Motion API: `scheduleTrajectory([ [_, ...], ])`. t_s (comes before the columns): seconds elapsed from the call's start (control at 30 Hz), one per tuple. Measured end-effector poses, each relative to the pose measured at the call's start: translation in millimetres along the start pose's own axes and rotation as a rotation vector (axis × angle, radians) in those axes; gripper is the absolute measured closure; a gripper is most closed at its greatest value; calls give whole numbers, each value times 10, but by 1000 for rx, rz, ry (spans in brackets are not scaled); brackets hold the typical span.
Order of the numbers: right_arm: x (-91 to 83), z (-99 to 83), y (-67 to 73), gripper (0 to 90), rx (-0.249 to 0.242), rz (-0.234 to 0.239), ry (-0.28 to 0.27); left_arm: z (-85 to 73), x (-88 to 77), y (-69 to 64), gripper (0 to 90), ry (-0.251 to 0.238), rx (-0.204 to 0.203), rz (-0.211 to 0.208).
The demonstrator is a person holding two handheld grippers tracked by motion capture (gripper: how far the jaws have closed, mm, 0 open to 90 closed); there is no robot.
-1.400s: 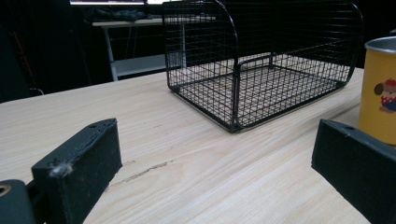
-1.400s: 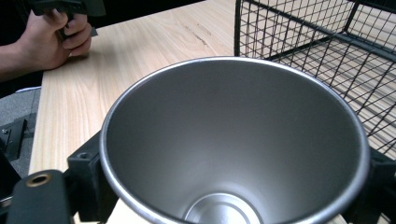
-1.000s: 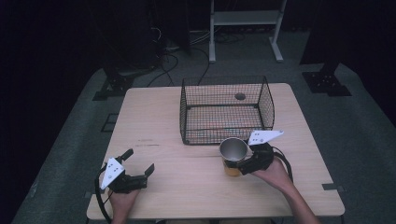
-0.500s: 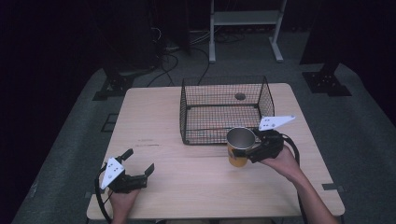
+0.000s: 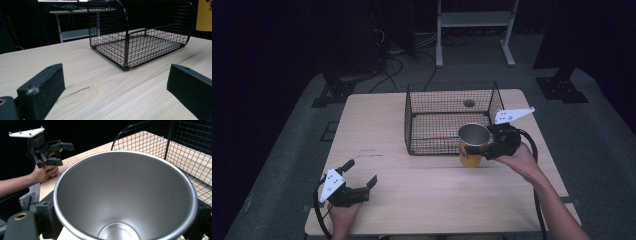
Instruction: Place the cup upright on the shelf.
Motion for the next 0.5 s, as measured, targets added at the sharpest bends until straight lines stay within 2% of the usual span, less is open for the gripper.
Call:
scheduleTrajectory([
  [0.5, -40, 349, -161, 121, -3, -7, -16, 1, -2, 0, 8, 0, 1, 0],
])
Point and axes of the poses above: each handheld gripper's, and its own axes: x roughly forward along the jaws, z roughly out of its top, y roughly to its left, the point moved 7 cm from there along x, roughly forward along the jaws, and after that the axes turned 4 degrees about z, right-handed, at the moved point
